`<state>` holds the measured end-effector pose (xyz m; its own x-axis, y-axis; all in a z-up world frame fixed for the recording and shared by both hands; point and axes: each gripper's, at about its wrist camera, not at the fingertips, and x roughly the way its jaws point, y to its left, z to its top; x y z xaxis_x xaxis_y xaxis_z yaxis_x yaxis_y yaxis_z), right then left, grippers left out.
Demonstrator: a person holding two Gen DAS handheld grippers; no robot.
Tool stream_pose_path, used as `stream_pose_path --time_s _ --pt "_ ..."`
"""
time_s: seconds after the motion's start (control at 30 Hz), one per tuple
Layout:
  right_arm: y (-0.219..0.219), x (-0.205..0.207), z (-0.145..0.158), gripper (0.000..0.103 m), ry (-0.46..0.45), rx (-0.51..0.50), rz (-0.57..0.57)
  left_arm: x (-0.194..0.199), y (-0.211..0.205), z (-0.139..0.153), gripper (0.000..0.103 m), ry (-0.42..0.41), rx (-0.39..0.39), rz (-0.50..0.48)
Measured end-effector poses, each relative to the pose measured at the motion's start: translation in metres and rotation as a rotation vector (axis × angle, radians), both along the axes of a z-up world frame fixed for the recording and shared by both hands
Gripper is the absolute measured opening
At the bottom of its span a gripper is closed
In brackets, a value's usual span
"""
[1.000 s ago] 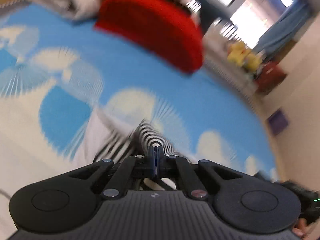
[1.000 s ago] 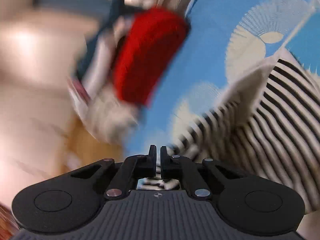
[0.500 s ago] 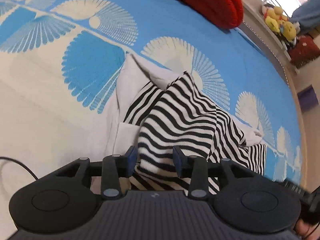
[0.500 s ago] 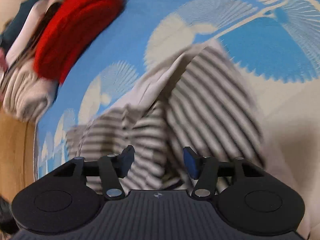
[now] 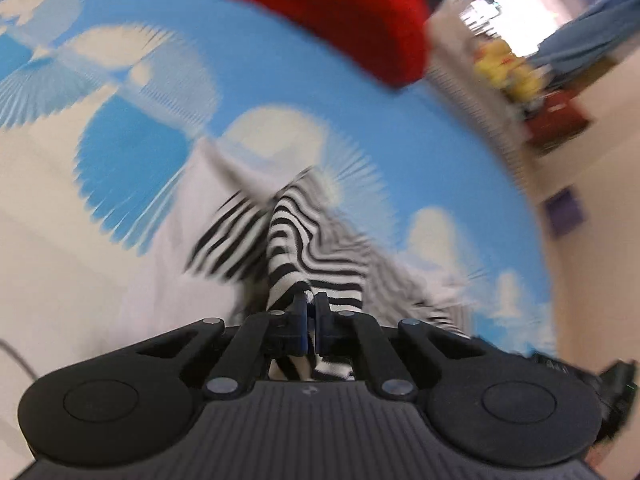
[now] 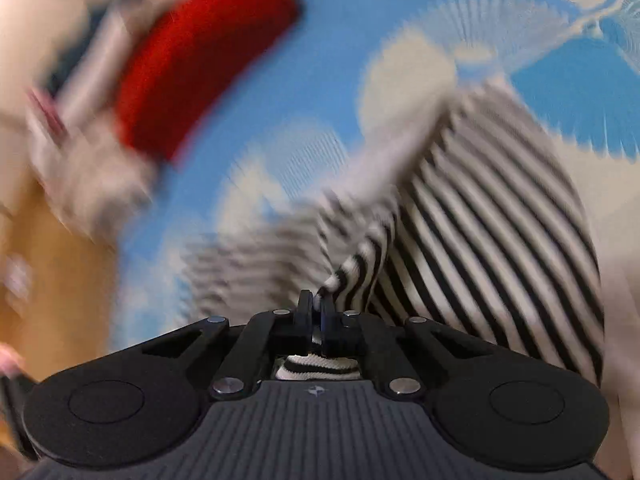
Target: Fold small clothes
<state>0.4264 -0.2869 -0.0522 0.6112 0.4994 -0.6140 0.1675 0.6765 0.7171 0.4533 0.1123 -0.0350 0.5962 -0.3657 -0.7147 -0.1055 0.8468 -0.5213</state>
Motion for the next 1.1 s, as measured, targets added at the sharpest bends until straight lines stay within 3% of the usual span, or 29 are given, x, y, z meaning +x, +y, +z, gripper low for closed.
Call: stream_pose_path --time_s 0.07,0.17,0.2,0.23,0.3,0.33,0.37,0.43,0.47,0.5,0.63,0.67,0.7,0.73,0.77,0.8,0.9,0.97,1.03,1.1 --pt "-0.029 0.004 0.007 0.002 -0.018 -0.020 -0.086 -0.003 0.000 0.006 0.003 -0.006 0.023 -0.018" --pt "-0.063 0.010 -0.010 0.001 0.160 -0.238 -0.177 0.001 -0.008 -0.022 0.002 0.177 0.192 -0.059" --pt "-0.069 0.011 -0.019 0.001 0.230 -0.288 -0.193 0.002 -0.007 -0.036 0.002 0.249 0.211 -0.050" --pt "-0.071 0.012 -0.028 0.001 0.282 -0.302 -0.204 0.003 -0.005 -0.045 0.003 0.289 0.197 -0.039" --pt "-0.071 0.008 -0.034 0.006 0.293 -0.247 -0.198 0.004 -0.003 -0.045 0.005 0.285 0.164 -0.036" --pt "-0.064 0.009 -0.032 0.006 0.276 -0.217 -0.177 0.005 -0.003 -0.040 0.010 0.258 0.161 -0.039" --pt "-0.056 0.009 -0.028 0.007 0.248 -0.199 -0.151 0.006 -0.002 -0.036 0.024 0.236 0.154 -0.038" --pt "-0.037 0.008 -0.021 0.032 0.204 -0.178 -0.094 0.007 0.002 -0.033 0.039 0.214 0.136 -0.019" --pt "-0.028 0.009 -0.019 0.055 0.200 -0.168 -0.069 0.008 0.004 -0.035 0.039 0.215 0.136 -0.006" --pt "-0.018 0.008 -0.020 0.061 0.203 -0.158 -0.044 0.007 0.004 -0.036 0.039 0.220 0.134 0.003" --pt "0.017 0.002 -0.031 0.059 0.250 -0.188 0.072 0.012 0.003 -0.042 0.039 0.232 0.129 0.011" --pt "0.024 0.001 -0.035 0.050 0.259 -0.214 0.094 0.013 0.001 -0.042 0.038 0.228 0.135 0.008" --pt "0.029 0.000 -0.037 0.027 0.259 -0.238 0.107 0.013 -0.001 -0.043 0.037 0.223 0.141 0.002" --pt "0.032 -0.002 -0.036 0.015 0.251 -0.260 0.118 0.012 -0.004 -0.042 0.034 0.219 0.148 -0.009" --pt "0.032 -0.004 -0.032 0.004 0.233 -0.266 0.119 0.012 -0.007 -0.041 0.012 0.211 0.156 -0.024" --pt "0.029 -0.003 -0.026 0.004 0.204 -0.256 0.110 0.011 -0.009 -0.039 0.000 0.202 0.171 -0.040" --pt "0.005 0.000 0.001 0.003 0.061 -0.242 0.017 0.002 -0.016 -0.018 0.001 0.099 0.229 -0.057" --pt "-0.016 0.000 0.017 0.003 -0.030 -0.296 -0.067 -0.003 -0.015 -0.007 0.001 0.045 0.186 -0.070" --pt "-0.038 0.003 0.016 0.003 -0.005 -0.328 -0.111 -0.002 -0.019 -0.016 0.001 0.092 0.207 -0.108" --pt "-0.046 0.012 -0.011 0.003 0.140 -0.285 -0.076 0.000 -0.023 -0.041 0.001 0.228 0.284 -0.136"
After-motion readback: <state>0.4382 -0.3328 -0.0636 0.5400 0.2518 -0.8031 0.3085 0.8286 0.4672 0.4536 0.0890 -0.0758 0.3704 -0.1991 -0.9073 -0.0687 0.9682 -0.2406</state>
